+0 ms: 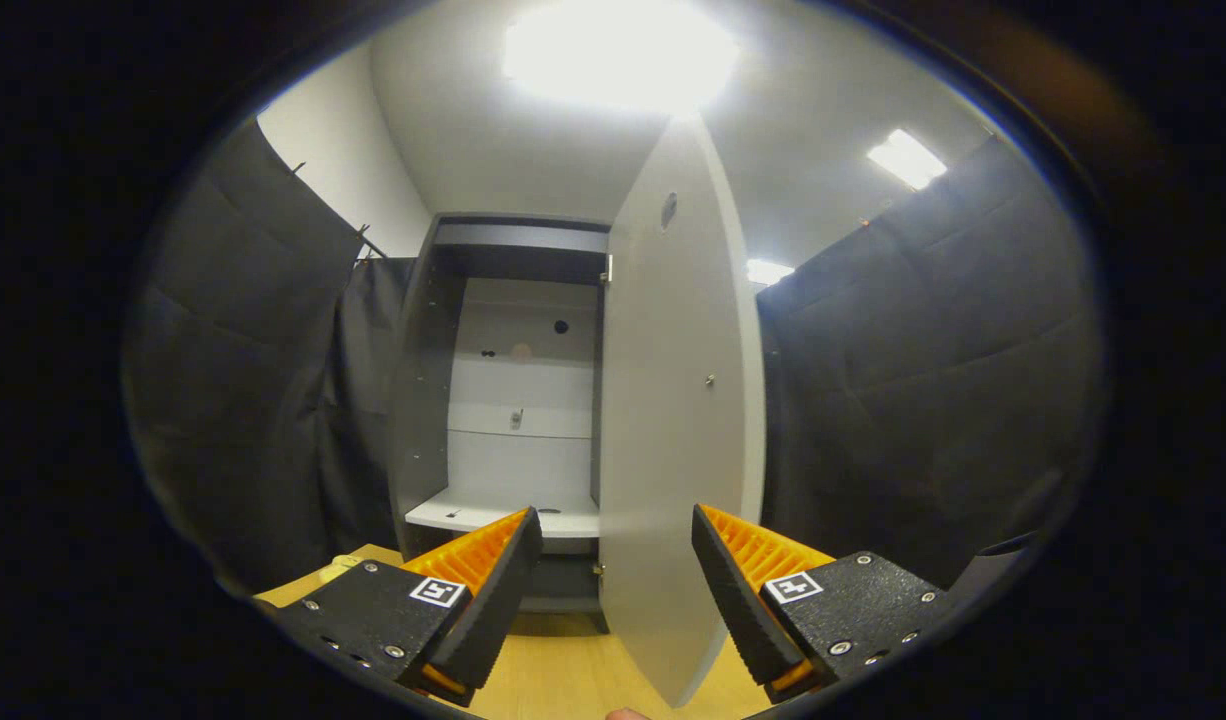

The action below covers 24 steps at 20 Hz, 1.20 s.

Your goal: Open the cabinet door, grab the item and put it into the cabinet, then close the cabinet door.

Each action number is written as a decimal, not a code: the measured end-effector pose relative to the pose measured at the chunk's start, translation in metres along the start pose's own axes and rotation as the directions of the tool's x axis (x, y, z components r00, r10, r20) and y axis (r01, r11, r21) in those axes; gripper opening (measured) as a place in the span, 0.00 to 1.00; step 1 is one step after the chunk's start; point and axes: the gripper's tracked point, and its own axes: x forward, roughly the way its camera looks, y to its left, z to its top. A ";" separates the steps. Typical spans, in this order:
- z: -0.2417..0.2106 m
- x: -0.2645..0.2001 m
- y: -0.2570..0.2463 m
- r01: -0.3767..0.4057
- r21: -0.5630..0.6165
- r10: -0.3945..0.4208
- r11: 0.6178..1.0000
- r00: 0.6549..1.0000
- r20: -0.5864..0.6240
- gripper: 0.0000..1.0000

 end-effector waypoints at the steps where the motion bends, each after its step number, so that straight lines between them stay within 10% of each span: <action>1: -0.010 -0.002 0.018 -0.033 0.009 0.033 0.999 0.999 -0.009 0.93; 11: -0.099 -0.005 0.148 -0.274 0.166 0.282 0.947 0.959 -0.028 0.93; 24: -0.241 -0.026 0.253 -0.386 0.236 0.439 0.892 0.867 -0.238 0.93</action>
